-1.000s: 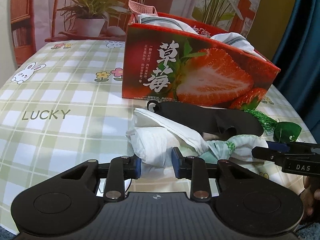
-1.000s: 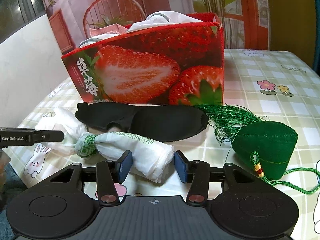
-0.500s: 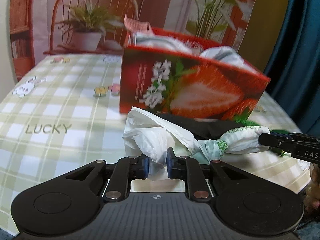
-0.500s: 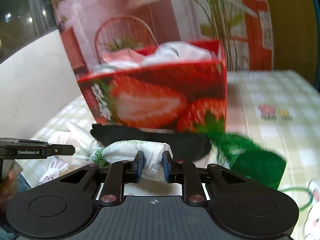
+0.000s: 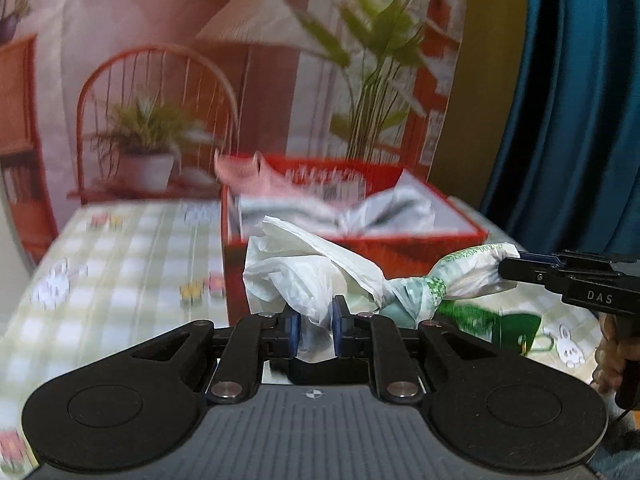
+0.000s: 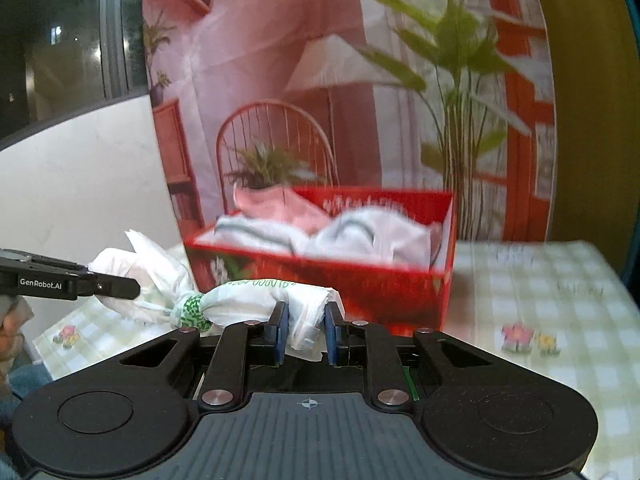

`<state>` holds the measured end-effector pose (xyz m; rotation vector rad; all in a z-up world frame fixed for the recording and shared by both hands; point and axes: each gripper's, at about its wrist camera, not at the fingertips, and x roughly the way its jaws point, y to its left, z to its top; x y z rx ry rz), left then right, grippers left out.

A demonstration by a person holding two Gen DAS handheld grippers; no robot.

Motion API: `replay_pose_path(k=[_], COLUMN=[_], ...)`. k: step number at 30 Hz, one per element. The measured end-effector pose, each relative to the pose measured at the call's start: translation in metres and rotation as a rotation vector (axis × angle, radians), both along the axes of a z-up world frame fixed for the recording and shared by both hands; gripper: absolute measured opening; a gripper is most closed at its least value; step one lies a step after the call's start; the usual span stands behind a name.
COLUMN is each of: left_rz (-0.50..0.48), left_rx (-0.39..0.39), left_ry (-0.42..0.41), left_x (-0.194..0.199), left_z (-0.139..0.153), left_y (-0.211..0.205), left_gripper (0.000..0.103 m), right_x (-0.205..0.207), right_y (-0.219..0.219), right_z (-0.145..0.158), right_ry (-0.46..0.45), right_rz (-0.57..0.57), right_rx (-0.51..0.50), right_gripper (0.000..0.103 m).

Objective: Organize soft objects
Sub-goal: 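Lift the white bundle with the left tool toward the red box, then lower the white bundle into the red box and open the left tool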

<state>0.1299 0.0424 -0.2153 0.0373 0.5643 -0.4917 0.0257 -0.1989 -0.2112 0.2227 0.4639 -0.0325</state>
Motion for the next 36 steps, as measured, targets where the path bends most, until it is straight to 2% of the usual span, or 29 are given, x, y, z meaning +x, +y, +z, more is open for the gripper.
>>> replay_pose_path(k=[8,14,23,29,36], left_rz=[0.023,0.060,0.139,0.135,0.136], left_rx=[-0.010,0.011,0.087,0.136,0.171], left_ry=[-0.009,0.015,0.087,0.131,0.195], left_x=[0.057,0.115,0.181,0.191,0.201], left_z=[0.038,0.044,0.019,0.000,-0.017], left_y=[-0.023,-0.042,-0.071,-0.077,-0.079], left_gripper=[0.017,0.017,0.017,0.017,0.017], right_x=[0.051,0.109,0.179,0.201,0.217], right_y=[-0.036,-0.066,-0.078,-0.081,-0.073], right_z=[0.038,0.042,0.019,-0.003,-0.029], right_ry=[-0.032,-0.002,0.073,0.152,0.303], right_rz=[-0.015,-0.066,-0.113,-0.125,-0.114], right_rx=[-0.021,-0.017,-0.094,-0.094,-0.067], right_gripper=[0.017,0.017,0.017,0.017,0.018])
